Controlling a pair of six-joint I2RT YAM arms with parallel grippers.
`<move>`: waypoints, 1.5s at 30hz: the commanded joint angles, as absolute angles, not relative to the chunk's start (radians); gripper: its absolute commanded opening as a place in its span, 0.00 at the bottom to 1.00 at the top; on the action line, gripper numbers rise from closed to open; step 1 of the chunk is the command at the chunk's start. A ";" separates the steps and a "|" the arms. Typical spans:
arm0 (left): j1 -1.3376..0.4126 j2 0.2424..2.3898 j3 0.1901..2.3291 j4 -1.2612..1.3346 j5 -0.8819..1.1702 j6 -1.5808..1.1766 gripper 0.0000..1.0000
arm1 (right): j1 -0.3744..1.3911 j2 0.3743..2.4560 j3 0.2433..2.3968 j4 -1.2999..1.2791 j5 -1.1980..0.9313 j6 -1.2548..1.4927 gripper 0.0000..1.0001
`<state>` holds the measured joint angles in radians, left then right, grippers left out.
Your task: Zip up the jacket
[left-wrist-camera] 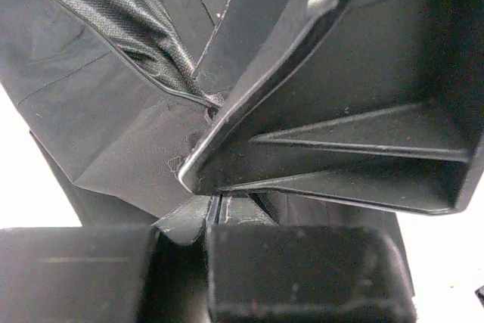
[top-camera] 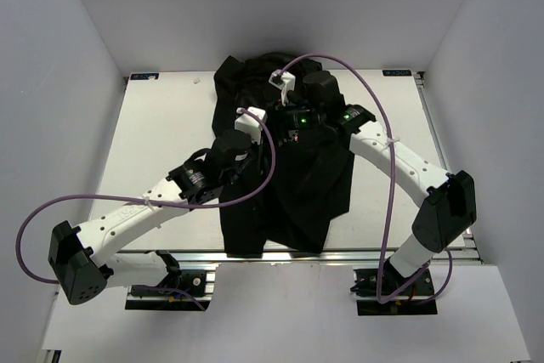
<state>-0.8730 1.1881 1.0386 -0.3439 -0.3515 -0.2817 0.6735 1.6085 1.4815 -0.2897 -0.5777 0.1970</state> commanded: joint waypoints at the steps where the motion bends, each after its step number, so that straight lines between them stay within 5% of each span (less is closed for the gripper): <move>1: -0.871 1.175 1.055 -0.321 -0.353 -0.287 0.00 | 0.692 1.575 1.496 -0.302 -0.537 0.156 0.60; 6: -0.871 1.172 1.055 -0.311 -0.354 -0.287 0.00 | 0.715 1.586 1.506 -0.330 -0.483 0.135 0.57; 13: -0.871 1.175 1.060 -0.310 -0.350 -0.288 0.00 | 0.721 1.554 1.482 -0.313 -0.387 0.150 0.37; 16: -0.871 1.173 1.061 -0.311 -0.347 -0.290 0.00 | 0.721 1.540 1.468 -0.293 -0.365 0.170 0.24; 17: -0.871 1.173 1.066 -0.317 -0.339 -0.288 0.00 | 0.719 1.539 1.463 -0.285 -0.345 0.173 0.06; 18: -0.871 1.173 1.068 -0.319 -0.334 -0.288 0.00 | 0.719 1.536 1.459 -0.270 -0.335 0.178 0.00; 33: -0.873 1.063 1.112 -0.414 -0.192 -0.310 0.00 | 0.701 1.577 1.402 -0.065 -0.091 0.189 0.00; 45: -0.874 0.968 1.083 -0.549 -0.092 -0.469 0.00 | 0.620 1.832 1.529 0.155 0.233 0.248 0.00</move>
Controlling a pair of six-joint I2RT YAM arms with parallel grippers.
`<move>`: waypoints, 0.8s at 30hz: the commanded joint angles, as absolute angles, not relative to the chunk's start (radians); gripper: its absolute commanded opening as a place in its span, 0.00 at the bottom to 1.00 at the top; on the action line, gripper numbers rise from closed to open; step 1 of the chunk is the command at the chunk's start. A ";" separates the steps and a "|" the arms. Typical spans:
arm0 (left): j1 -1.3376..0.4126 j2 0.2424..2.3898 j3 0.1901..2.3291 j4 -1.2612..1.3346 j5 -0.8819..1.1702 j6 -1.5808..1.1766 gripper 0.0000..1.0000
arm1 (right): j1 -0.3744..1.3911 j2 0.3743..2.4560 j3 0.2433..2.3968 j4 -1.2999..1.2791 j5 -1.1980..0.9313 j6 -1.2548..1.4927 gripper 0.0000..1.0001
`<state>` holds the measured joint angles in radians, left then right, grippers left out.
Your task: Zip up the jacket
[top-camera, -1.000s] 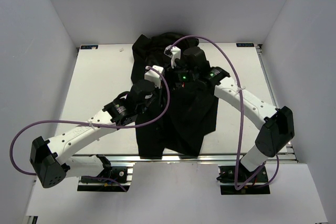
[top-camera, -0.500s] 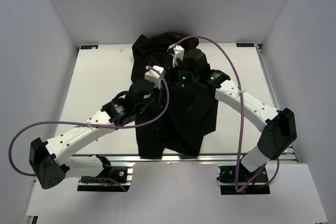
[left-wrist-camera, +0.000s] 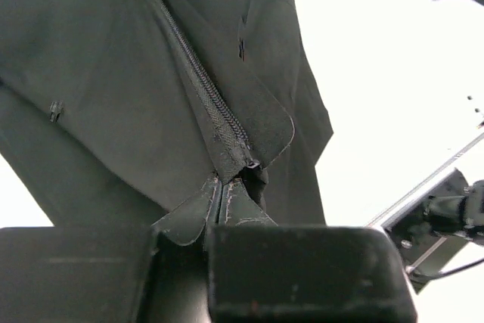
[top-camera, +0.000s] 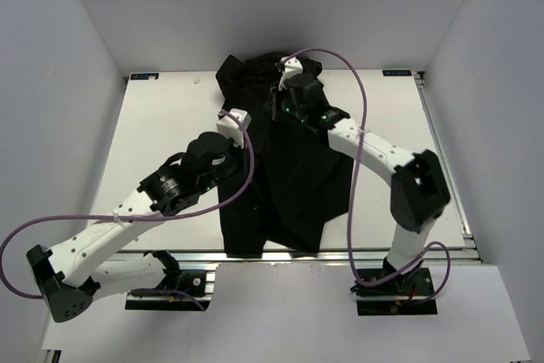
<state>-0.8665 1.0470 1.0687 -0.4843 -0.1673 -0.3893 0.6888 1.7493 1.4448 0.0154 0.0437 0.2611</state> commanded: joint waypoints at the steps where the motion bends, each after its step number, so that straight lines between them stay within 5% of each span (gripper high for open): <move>1: -0.874 0.954 1.089 -0.614 -0.098 -0.486 0.00 | 0.602 1.867 1.593 0.164 0.238 0.256 0.00; 11: -0.876 0.772 0.944 -0.888 0.080 -0.859 0.00 | 0.422 2.483 2.403 0.240 0.465 0.304 0.00; 24: -0.876 0.715 0.839 -1.179 0.316 -0.951 0.00 | 0.249 2.609 2.434 0.534 0.411 0.282 0.00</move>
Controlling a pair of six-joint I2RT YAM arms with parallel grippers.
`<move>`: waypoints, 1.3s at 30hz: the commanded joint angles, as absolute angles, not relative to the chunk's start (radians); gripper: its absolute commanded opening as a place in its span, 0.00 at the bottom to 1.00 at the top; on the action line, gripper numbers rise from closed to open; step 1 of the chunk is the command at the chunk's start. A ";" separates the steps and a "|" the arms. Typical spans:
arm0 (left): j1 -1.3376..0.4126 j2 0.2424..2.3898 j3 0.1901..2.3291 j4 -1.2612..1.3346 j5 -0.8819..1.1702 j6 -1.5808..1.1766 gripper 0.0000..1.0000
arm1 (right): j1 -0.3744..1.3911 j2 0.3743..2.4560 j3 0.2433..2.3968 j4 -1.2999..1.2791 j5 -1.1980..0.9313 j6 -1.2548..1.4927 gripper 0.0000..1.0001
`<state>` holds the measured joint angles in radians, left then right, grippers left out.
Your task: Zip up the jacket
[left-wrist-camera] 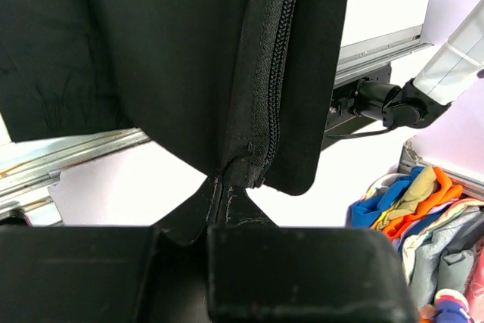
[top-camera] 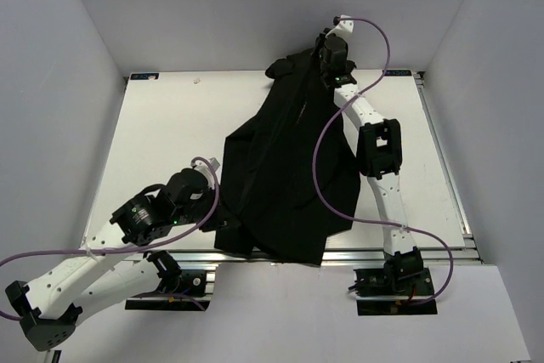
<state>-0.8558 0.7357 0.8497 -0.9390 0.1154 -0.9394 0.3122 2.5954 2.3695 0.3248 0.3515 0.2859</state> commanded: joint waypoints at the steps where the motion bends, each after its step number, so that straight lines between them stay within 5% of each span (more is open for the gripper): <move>1: -0.876 0.715 0.831 -1.178 0.325 -0.951 0.00 | 0.241 2.609 2.425 0.532 0.400 0.278 0.00; 8: -0.876 0.843 0.880 -1.109 0.299 -0.901 0.03 | 0.244 2.527 2.300 0.540 0.206 0.247 0.00; 9: -0.877 0.868 0.902 -1.112 0.292 -0.888 0.19 | 0.245 2.514 2.293 0.525 0.163 0.245 0.00; 10: -0.876 0.894 0.923 -1.118 0.281 -0.882 0.69 | 0.248 2.499 2.281 0.511 0.147 0.242 0.00; 11: -0.876 0.919 0.946 -1.124 0.266 -0.876 0.97 | 0.250 2.458 2.235 0.509 0.128 0.232 0.12; 12: -0.876 0.961 1.004 -1.143 0.223 -0.870 0.98 | 0.250 2.432 2.209 0.506 0.106 0.226 0.42; 14: -0.876 0.998 1.080 -1.170 0.155 -0.861 0.98 | 0.252 2.355 2.131 0.480 0.069 0.210 0.81; 15: -0.876 1.031 1.165 -1.205 0.053 -0.864 0.98 | 0.250 2.327 2.111 0.459 0.040 0.201 0.89; 20: -0.874 1.172 1.408 -1.236 -0.236 -0.891 0.98 | 0.247 2.064 1.896 0.344 0.047 0.218 0.89; 24: -0.780 1.242 1.396 -0.977 -0.394 -0.806 0.98 | 0.236 1.875 1.752 0.093 0.101 0.265 0.89; 28: -0.305 1.226 1.252 -0.602 -0.076 -0.666 0.98 | 0.169 1.677 1.478 -0.035 0.094 0.354 0.89; 31: -0.159 1.245 1.229 -0.505 -0.210 -0.621 0.98 | 0.103 1.511 1.257 -0.044 0.063 0.403 0.89; 34: -0.004 1.328 1.296 -0.508 -0.102 -0.583 0.98 | 0.074 1.395 1.160 -0.130 0.145 0.406 0.89; 39: 0.055 1.339 1.232 -0.500 -0.145 -0.529 0.98 | 0.069 1.332 1.100 -0.311 0.264 0.471 0.89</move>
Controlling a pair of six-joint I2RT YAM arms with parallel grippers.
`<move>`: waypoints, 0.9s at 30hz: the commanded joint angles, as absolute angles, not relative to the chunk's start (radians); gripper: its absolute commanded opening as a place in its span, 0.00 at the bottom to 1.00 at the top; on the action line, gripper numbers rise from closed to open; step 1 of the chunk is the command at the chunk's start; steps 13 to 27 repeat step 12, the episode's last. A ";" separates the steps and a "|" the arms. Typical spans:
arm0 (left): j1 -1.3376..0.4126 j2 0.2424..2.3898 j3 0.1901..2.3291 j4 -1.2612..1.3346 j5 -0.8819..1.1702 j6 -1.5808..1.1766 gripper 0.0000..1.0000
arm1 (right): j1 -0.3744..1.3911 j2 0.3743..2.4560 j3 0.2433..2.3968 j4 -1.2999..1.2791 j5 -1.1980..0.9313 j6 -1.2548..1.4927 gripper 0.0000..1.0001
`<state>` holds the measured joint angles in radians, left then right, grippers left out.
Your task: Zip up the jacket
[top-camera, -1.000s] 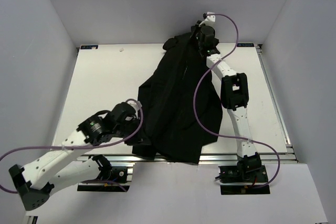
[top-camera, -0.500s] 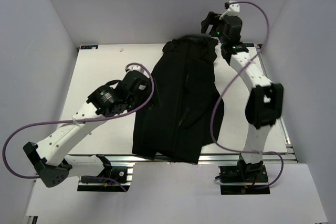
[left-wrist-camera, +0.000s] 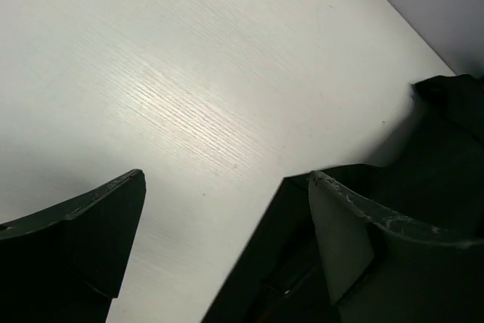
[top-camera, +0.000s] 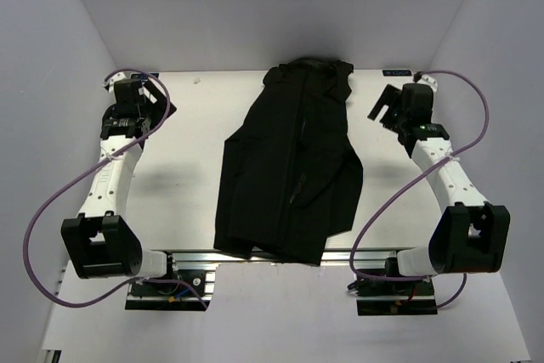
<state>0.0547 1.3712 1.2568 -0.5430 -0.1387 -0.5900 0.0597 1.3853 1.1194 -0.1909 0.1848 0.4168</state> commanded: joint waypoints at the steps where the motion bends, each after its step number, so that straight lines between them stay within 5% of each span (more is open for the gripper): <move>1: 0.064 1.301 1.207 -0.485 -0.173 -0.526 0.98 | 0.069 1.316 1.082 -0.319 0.267 0.475 0.89; 9: 0.072 1.155 1.085 -0.426 -0.216 -0.482 0.98 | 0.071 1.229 0.914 -0.215 0.186 0.457 0.89; 27: 0.072 1.112 1.054 -0.437 -0.221 -0.474 0.98 | 0.069 1.192 0.905 -0.183 0.216 0.443 0.89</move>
